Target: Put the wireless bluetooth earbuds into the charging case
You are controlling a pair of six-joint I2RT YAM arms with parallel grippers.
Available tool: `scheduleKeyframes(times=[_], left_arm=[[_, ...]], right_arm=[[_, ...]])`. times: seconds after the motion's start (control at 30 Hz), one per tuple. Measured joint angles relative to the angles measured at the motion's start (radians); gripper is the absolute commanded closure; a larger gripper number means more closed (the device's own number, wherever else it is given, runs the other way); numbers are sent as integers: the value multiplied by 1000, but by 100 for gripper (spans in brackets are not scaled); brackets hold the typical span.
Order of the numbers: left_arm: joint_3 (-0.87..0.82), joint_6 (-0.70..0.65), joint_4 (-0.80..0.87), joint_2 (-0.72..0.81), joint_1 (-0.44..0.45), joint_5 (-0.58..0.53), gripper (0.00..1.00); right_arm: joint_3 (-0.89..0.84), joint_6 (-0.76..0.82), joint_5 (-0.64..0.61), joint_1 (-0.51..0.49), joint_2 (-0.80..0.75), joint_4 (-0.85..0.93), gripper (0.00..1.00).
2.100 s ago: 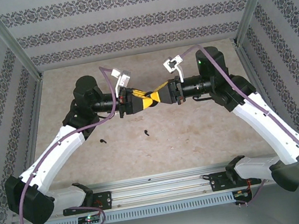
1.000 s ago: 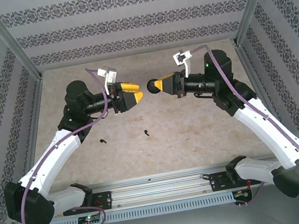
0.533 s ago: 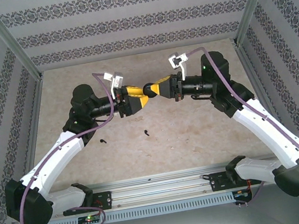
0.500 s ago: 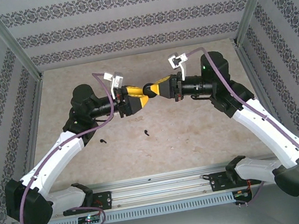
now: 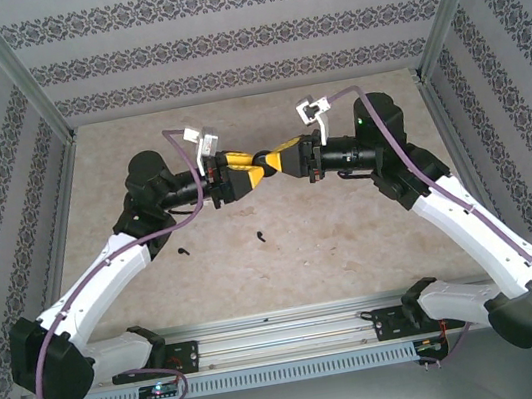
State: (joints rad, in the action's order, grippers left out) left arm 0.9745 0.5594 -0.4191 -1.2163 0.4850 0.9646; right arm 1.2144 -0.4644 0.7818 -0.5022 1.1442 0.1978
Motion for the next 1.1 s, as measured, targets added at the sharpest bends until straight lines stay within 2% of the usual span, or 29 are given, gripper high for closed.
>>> scheduleKeyframes(times=[0.2,0.4,0.53,0.8,1.1], left_arm=[[0,3,-14,-13,0,11,70],[-2,-16,0,-13,-2,23,99],[-14,-73,10,-3,-3,19,100],[-92,-212,28,60,-3,-43,100],[-167,-250,32,119,0,-83,100]], right_arm=[[0,0,0,0,6,3,86],[0,5,2,1,10,6,85],[8,8,10,3,19,18,83],[17,-3,52,3,70,39,71],[29,-29,27,21,132,60,66]])
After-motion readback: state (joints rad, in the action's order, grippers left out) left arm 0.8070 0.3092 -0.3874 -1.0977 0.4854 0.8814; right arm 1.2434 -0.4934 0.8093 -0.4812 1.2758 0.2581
